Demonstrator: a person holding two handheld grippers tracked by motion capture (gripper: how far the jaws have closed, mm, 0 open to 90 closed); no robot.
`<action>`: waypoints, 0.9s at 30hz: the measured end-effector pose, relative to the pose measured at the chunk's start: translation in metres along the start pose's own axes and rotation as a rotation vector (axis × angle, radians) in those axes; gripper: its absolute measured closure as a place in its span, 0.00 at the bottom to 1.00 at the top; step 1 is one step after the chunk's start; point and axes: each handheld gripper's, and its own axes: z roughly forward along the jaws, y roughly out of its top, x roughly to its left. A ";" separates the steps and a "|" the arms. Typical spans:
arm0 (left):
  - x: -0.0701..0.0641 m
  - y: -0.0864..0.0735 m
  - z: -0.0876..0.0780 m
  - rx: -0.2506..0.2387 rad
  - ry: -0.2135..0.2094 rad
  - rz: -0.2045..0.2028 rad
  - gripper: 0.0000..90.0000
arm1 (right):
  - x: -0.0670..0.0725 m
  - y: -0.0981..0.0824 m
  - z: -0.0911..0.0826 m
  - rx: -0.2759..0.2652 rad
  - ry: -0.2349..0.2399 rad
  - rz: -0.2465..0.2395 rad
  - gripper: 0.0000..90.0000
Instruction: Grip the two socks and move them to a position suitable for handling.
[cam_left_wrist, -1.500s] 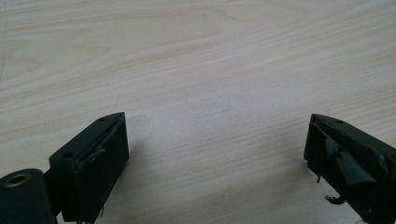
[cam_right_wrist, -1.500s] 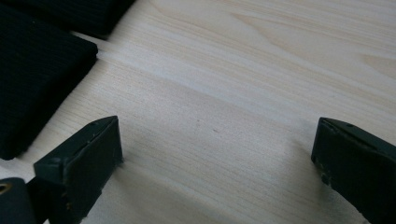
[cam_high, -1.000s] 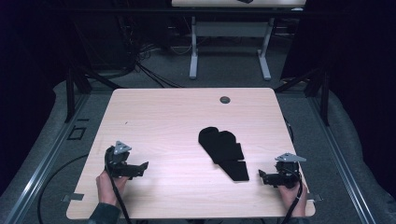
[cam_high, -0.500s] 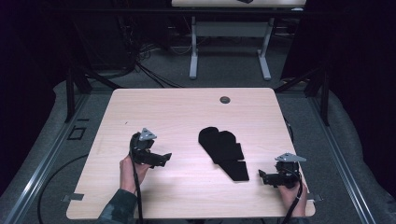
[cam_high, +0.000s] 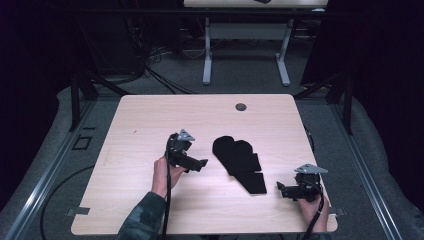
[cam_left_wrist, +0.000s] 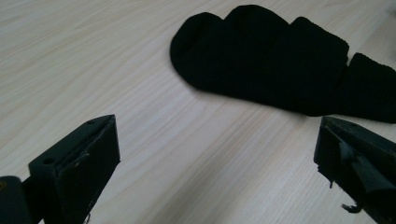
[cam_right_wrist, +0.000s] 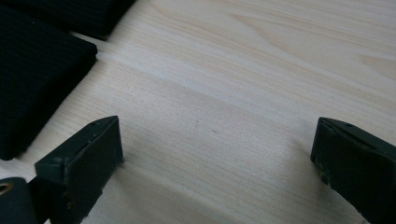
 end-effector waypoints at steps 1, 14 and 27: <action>-0.003 0.003 0.005 0.007 -0.007 0.005 0.02 | 0.000 0.000 0.000 0.000 0.000 0.000 0.02; -0.017 0.020 0.066 0.072 -0.053 -0.002 0.26 | 0.000 0.000 0.000 -0.002 -0.004 0.003 0.02; -0.020 0.027 0.098 0.154 -0.039 0.027 0.55 | 0.000 0.000 0.000 -0.004 -0.002 0.004 0.02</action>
